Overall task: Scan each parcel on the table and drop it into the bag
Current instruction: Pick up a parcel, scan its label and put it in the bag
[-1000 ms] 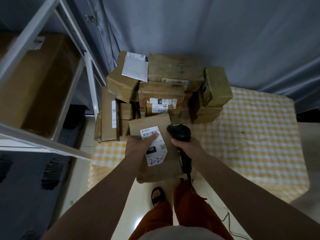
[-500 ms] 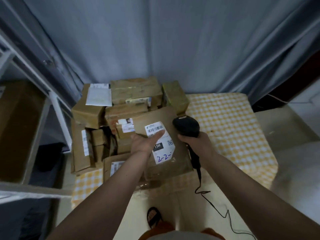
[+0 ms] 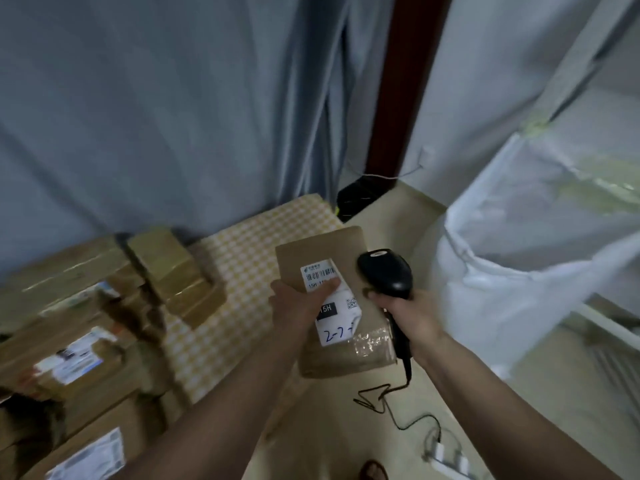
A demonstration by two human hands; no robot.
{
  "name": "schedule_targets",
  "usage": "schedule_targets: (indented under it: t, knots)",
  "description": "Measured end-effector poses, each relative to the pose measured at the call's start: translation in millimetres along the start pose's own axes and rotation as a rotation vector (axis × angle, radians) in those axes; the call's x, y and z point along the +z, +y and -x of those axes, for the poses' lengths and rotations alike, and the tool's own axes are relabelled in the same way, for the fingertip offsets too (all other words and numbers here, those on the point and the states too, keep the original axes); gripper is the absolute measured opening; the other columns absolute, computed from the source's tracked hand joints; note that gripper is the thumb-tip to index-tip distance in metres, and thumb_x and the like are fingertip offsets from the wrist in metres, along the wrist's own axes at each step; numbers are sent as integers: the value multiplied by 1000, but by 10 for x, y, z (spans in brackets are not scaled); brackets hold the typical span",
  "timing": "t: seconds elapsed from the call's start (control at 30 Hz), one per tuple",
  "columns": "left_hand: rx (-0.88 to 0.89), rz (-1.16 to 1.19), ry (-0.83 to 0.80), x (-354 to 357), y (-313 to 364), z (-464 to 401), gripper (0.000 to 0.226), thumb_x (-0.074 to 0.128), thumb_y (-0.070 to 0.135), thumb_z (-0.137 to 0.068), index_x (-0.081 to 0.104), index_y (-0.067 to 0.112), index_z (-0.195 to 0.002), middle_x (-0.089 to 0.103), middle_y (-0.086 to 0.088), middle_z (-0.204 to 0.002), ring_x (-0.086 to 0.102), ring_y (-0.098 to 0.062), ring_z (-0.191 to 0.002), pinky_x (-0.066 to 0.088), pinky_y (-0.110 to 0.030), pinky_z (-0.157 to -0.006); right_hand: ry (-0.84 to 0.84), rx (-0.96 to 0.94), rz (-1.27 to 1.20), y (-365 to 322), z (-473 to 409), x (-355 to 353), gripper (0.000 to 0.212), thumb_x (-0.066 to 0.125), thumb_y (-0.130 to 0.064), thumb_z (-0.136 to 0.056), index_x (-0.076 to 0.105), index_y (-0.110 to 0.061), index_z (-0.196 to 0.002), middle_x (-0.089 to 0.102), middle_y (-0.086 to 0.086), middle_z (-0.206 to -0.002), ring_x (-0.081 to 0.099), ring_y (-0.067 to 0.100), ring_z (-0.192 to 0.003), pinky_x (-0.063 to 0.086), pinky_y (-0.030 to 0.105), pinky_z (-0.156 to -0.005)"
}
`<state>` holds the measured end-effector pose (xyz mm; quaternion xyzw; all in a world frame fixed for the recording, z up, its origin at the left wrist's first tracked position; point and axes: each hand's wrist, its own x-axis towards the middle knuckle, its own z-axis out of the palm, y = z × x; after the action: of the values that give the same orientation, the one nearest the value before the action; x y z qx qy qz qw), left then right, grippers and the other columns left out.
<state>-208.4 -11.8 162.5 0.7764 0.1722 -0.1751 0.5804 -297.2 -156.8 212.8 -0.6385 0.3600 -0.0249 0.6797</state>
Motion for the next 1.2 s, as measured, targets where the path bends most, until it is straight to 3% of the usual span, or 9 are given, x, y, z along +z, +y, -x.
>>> schedule_targets:
  t: [0.17,0.5,0.73,0.87,0.97,1.07,1.2]
  knots:
    - [60,-30,-133,1011,190,245,115,81,71,-22,42,18,-116,58,-4,-115,64,-23,-99,57,-45,-85,149,-12,-72,-7,-106,-978,20,80,-12,-70,71,-13,-89,73,16,-85,69,37,-87,55,51,-84]
    - [184,-118,-294,2183,592,528,122,81,63,-22,44,16,-128,60,-3,-120,63,-22,-107,55,-42,-91,287,-55,-250,-34,-221,-2054,17,73,-3,-78,70,-8,-95,71,4,-73,65,9,-59,50,19,-54]
    - [284,-157,-433,2794,990,400,88,93,34,-52,46,16,-125,61,-3,-121,62,-20,-106,54,-39,-91,428,-116,-352,-204,-467,-2397,14,70,-1,-80,68,-11,-88,66,-8,-58,60,1,-48,46,16,-46]
    - [361,-154,-515,3082,1385,145,76,91,26,-59,48,24,-122,63,2,-118,62,-17,-105,53,-36,-91,497,-174,-374,-521,-792,-2487,16,70,-1,-80,68,-14,-89,69,-6,-66,63,5,-57,50,21,-55]
    - [425,-107,-584,3251,1766,-90,80,89,21,-61,47,27,-129,65,7,-112,64,-12,-99,55,-32,-83,527,-231,-349,-814,-1103,-2524,16,73,-4,-78,70,-16,-89,71,1,-80,66,16,-76,55,37,-76]
    - [467,-86,-642,3439,2154,-292,81,88,18,-64,45,29,-132,65,11,-108,65,-7,-95,57,-30,-78,548,-265,-319,-1061,-1385,-2581,14,74,-8,-78,70,-16,-89,69,8,-89,65,26,-88,51,51,-92]
    - [495,-68,-728,3788,2482,-473,85,88,17,-65,41,31,-134,64,14,-106,64,-5,-95,57,-26,-76,577,-304,-315,-1256,-1672,-2727,21,72,-9,-80,68,-14,-100,69,10,-98,64,32,-102,50,49,-96]
